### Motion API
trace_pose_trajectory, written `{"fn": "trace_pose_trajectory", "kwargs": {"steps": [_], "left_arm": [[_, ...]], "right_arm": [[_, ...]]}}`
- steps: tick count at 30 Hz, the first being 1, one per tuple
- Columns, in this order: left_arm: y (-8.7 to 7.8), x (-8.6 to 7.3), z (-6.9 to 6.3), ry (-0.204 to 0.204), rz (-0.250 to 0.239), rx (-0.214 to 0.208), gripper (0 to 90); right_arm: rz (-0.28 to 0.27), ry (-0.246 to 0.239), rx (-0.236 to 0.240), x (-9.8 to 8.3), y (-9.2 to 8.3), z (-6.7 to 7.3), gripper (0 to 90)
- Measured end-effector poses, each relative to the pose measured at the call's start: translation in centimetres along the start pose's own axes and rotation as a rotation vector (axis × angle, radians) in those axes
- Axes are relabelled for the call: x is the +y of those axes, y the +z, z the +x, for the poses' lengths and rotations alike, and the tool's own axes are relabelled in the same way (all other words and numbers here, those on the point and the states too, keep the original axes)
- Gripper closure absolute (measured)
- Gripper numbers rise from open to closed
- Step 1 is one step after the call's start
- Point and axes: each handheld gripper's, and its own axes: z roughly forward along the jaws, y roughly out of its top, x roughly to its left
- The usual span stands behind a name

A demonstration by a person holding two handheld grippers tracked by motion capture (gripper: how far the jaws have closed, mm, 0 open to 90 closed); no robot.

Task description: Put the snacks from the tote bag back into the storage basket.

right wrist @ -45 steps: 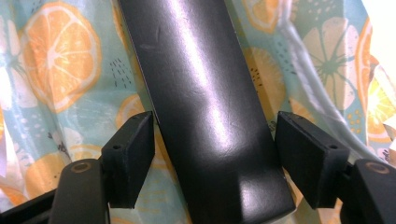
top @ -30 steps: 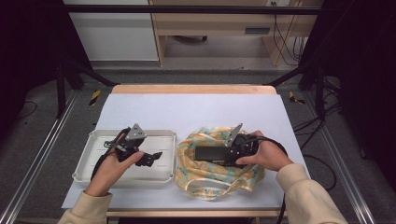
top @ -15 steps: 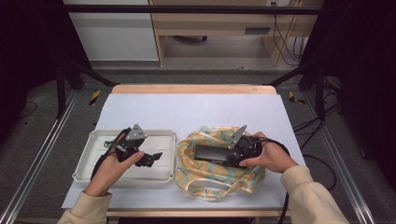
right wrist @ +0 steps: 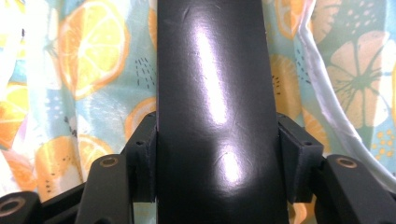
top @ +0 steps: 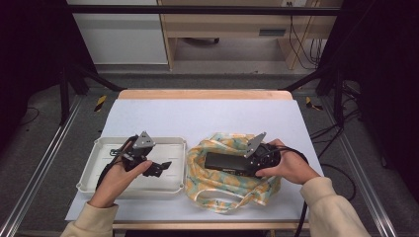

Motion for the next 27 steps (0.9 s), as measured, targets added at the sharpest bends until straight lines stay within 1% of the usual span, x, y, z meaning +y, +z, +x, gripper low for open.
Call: {"fn": "trace_pose_trajectory", "kwargs": {"steps": [3, 6, 8, 10, 11, 12, 13, 14, 15, 20, 22, 23, 25, 26, 27], "left_arm": [[0.0, 0.0, 0.0, 0.002, 0.002, -0.001, 7.4], [0.0, 0.0, 0.0, 0.001, 0.002, -0.001, 7.4], [0.0, 0.0, 0.0, -0.001, 0.001, 0.000, 7.4], [0.0, 0.0, 0.0, -0.001, 0.001, 0.001, 7.4], [-0.1, 0.0, 0.1, -0.001, 0.004, 0.000, 7.4], [-0.1, 0.0, 0.1, -0.001, 0.004, 0.000, 7.4], [-0.1, -0.1, 0.2, -0.007, 0.002, 0.003, 7.2], [-0.1, -0.1, 0.2, -0.007, 0.002, 0.003, 7.2], [-0.2, -0.1, 0.3, -0.010, 0.001, 0.004, 7.2], [-0.3, -0.2, 0.6, -0.014, 0.004, 0.007, 7.2], [-0.3, -0.2, 0.7, -0.019, 0.001, 0.007, 7.2], [-0.4, -0.3, 0.8, -0.021, 0.005, 0.009, 7.2], [-0.4, -0.3, 0.8, -0.022, 0.006, 0.009, 7.1], [-0.4, -0.4, 0.9, -0.028, 0.003, 0.009, 7.1], [-0.6, -0.4, 1.0, -0.021, 0.007, 0.012, 7.1]], "right_arm": [[-0.013, 0.005, -0.006, 0.0, -0.3, 0.1, 42.9], [-0.024, -0.002, -0.009, 0.1, -0.4, 0.2, 43.0], [-0.043, 0.002, -0.011, 0.1, -0.8, 0.2, 43.1], [-0.044, 0.001, -0.014, 0.1, -0.9, 0.2, 43.1], [-0.056, 0.004, -0.021, 0.1, -1.3, 0.3, 43.1], [-0.056, 0.004, -0.021, 0.1, -1.3, 0.3, 43.1], [-0.065, 0.009, -0.033, 0.1, -1.9, 0.5, 43.1], [-0.065, 0.009, -0.033, 0.1, -1.9, 0.5, 43.1], [-0.089, 0.011, -0.041, 0.1, -2.4, 0.6, 43.1], [-0.140, 0.023, -0.064, 0.1, -3.7, 1.0, 43.1], [-0.148, 0.022, -0.062, 0.1, -4.0, 1.1, 43.2], [-0.159, 0.023, -0.067, 0.1, -4.4, 1.4, 43.2], [-0.161, 0.025, -0.074, 0.0, -4.6, 1.5, 43.2], [-0.173, 0.035, -0.087, -0.1, -4.9, 1.7, 43.2], [-0.185, 0.038, -0.090, -0.1, -5.1, 1.8, 43.2]]}}
